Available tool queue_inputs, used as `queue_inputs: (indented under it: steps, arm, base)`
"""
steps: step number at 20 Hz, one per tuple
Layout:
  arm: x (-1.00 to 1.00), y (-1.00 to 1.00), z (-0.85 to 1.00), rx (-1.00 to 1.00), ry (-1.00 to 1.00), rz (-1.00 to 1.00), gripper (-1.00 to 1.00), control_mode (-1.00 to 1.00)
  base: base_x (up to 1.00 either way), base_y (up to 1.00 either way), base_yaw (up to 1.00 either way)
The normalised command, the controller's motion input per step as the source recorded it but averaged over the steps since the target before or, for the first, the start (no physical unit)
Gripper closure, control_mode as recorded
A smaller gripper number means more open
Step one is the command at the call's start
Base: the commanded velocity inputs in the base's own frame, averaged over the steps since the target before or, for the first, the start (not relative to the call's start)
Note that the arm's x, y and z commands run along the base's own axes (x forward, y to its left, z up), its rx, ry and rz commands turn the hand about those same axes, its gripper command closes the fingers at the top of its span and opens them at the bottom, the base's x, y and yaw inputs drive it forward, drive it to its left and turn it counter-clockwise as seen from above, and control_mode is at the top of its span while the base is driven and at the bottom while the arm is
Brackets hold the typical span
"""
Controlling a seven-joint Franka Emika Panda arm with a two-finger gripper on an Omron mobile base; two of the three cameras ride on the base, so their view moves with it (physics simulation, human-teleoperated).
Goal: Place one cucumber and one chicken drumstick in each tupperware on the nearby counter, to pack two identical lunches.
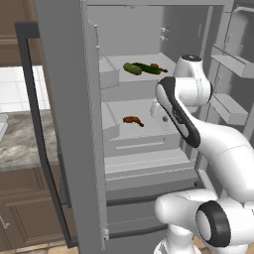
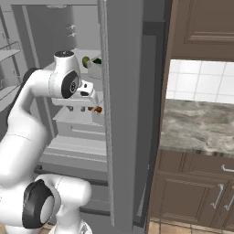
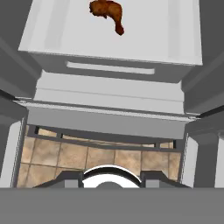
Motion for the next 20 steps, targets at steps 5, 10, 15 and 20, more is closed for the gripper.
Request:
queue_inputs:
  steps: [5,10,15,20]
  arm:
    - [-0.23,0.00,0.00,0.00,-0.06,0.00,-1.00,-1.00]
    - [-0.33,0.00,0.30,0.00,-0.32,0.00,-1.00,-1.00]
    - [-0.07,0.00,0.44,0.00,-0.40,0.00,-1.00,-1.00]
    - [0.00,0.00,0.54,0.00,-0.34,0.01,-1.00,-1.00]
  base:
    - [0.00,0.00,0.00]
    - [0.00,0.00,0.00]
    - [0.00,0.00,0.00]
    - [0.00,0.00,0.00]
